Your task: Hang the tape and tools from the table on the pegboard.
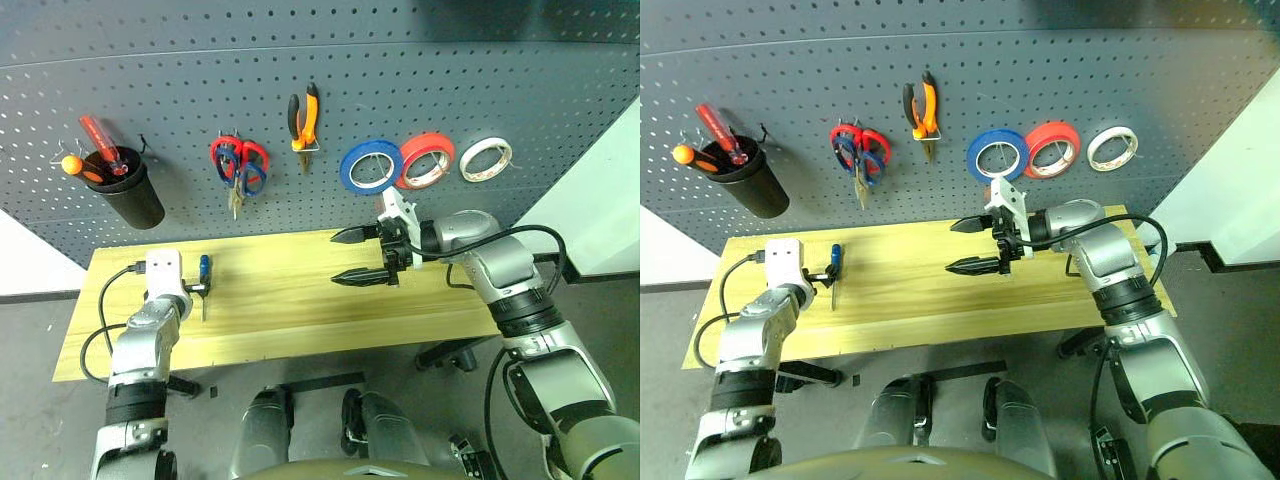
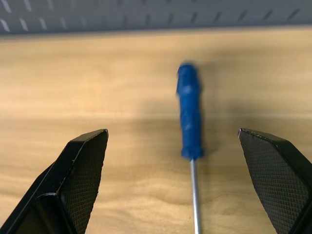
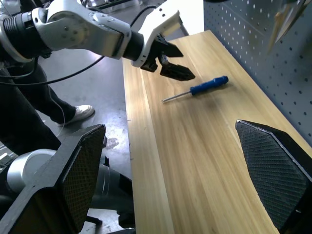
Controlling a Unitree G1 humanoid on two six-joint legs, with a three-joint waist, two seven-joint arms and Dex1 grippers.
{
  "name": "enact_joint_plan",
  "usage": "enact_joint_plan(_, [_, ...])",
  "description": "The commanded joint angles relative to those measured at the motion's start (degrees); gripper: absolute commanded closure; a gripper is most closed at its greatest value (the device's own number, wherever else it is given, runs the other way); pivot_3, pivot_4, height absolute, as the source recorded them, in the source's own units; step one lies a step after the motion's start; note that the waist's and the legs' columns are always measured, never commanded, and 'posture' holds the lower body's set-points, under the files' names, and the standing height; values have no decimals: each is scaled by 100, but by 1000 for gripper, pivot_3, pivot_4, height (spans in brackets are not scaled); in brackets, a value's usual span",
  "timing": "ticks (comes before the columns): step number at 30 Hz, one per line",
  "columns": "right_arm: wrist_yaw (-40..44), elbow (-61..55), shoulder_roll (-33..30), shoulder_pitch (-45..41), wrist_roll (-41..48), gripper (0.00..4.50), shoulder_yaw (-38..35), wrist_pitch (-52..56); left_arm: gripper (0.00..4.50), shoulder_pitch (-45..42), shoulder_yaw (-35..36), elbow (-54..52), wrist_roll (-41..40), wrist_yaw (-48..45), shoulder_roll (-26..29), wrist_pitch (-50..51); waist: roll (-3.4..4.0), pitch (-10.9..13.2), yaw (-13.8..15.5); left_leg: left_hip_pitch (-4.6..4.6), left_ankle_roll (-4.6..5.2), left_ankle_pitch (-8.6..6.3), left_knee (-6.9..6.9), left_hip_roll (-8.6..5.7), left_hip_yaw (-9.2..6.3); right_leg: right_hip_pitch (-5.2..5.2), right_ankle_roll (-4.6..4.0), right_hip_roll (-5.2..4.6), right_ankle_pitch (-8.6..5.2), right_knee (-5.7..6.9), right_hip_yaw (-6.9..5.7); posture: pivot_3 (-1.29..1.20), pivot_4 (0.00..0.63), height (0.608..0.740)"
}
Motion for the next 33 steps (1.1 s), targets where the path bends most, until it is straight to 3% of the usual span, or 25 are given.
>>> enact_joint_plan(1, [-44, -193, -10, -112, 23, 0, -27, 167, 15, -461, 50, 641, 93, 62, 189, -65, 0, 49, -1, -1, 0, 0, 0, 0, 1, 0, 0, -3, 0, 0, 0, 219, 278, 740])
enact_joint_plan(12, [-108, -224, -32, -116, -31, 0, -26, 346, 15, -1780, 55, 3170, 50, -326, 702, -518, -15, 209, -23, -13, 0, 0, -8, 0, 4, -16, 2, -7, 1, -2, -1, 203, 297, 740])
enact_joint_plan(20, [-201, -331, -109, -41, -45, 0, -47, 418, 15, -1986, 249, 3639, -223, -284, 565, -161, -18, 235, -20, -48, 1, 1, -8, -1, 4, -44, 5, -12, 1, -1, -3, 183, 304, 740])
enact_joint_plan(23, [-223, -360, -145, -20, -46, 0, -54, 431, 560, -2025, 258, 3750, -245, -271, 564, -46, -16, 237, -23, -48, 1, 1, -7, -2, 5, -44, 5, -15, 0, -1, -3, 179, 303, 740])
enact_joint_plan(33, [-289, -356, -147, 25, -84, 0, -47, 352, 3719, -2102, 663, 3778, -516, -52, 560, 331, -9, 241, -29, -48, 0, 0, -9, -2, 5, -47, 6, -17, -1, -2, -3, 168, 293, 740])
